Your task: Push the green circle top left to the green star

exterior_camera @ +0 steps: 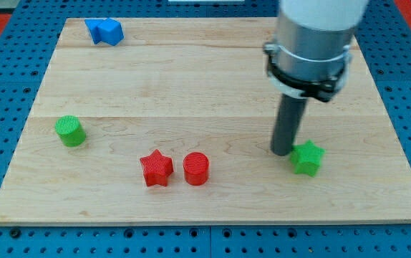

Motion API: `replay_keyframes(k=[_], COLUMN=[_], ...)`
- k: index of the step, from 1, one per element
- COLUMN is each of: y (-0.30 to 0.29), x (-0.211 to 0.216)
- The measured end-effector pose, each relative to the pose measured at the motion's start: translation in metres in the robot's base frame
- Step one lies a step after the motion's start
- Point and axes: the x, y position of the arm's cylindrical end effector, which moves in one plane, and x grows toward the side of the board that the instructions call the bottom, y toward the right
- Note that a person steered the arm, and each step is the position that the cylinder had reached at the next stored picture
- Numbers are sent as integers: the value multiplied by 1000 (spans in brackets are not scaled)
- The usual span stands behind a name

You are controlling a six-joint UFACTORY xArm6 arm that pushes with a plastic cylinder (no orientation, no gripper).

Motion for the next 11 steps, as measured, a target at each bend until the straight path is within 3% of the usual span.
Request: replay_keyframes(k=[1, 2, 5, 7, 9, 10, 11], y=[34, -15, -255, -359, -375, -306, -314], x=[18, 3, -106, -91, -17, -16, -34])
